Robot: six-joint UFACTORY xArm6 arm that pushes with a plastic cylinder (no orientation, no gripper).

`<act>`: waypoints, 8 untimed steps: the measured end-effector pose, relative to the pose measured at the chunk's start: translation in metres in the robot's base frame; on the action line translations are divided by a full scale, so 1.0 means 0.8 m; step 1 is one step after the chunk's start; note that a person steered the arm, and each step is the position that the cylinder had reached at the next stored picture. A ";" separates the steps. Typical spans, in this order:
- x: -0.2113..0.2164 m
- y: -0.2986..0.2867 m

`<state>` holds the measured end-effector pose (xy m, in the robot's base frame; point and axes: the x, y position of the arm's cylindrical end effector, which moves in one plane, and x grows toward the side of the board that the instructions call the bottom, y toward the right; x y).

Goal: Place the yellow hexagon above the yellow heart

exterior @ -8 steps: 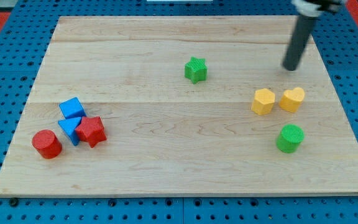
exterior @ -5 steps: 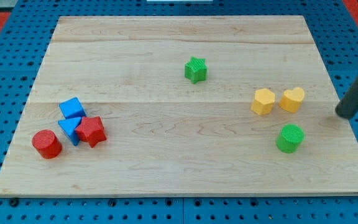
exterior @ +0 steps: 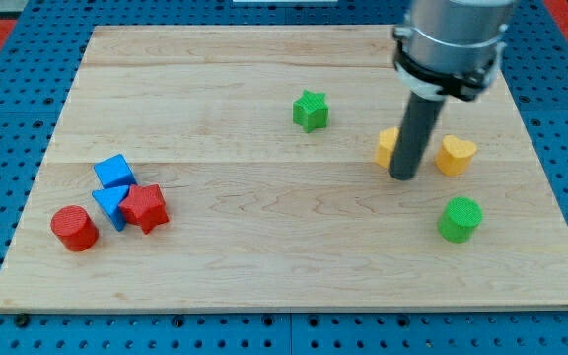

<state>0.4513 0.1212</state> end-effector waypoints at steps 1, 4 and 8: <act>-0.033 -0.046; -0.099 0.015; -0.031 -0.075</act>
